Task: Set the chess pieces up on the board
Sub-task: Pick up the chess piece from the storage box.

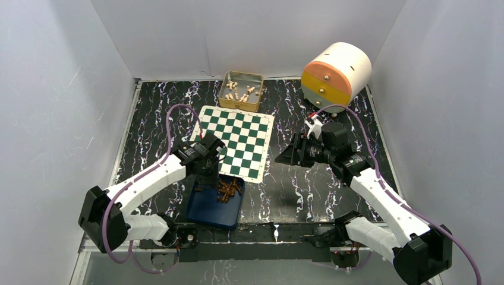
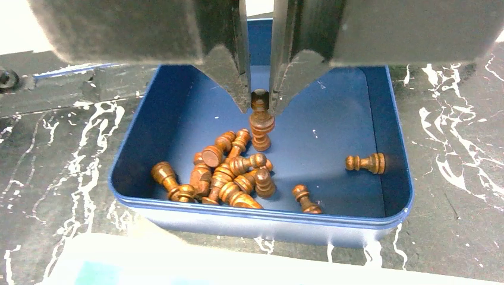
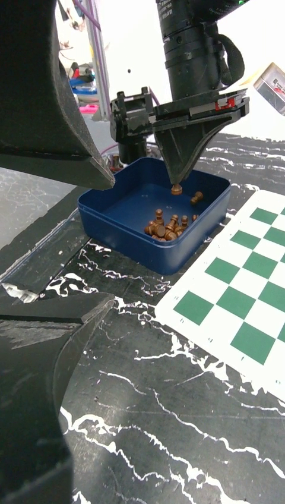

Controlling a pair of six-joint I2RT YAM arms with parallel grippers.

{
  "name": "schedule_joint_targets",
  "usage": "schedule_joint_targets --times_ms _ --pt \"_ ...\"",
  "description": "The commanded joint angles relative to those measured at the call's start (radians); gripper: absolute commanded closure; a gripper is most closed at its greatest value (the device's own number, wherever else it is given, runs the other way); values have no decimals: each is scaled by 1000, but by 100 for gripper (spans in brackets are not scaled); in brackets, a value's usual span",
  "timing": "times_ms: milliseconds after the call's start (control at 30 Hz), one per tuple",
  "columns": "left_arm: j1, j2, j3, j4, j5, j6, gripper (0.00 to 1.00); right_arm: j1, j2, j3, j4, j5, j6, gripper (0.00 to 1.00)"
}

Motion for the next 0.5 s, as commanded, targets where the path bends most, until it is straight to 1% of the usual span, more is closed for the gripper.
schedule_joint_targets --times_ms 0,67,200,300,400,467 --pt "-5 -46 58 -50 27 8 97 13 0 6 106 -57 45 28" --pt "-5 -57 70 -58 7 11 97 26 6 7 119 -64 58 28" --pt "-5 -41 117 -97 -112 33 96 41 11 13 113 -54 57 28" --pt "-3 7 175 -111 -192 68 96 45 -1 9 107 -50 54 28" --pt "5 87 265 -123 -213 109 94 47 -18 6 90 -45 43 26" --pt "34 138 313 -120 -224 131 94 47 -25 8 70 -34 26 23"
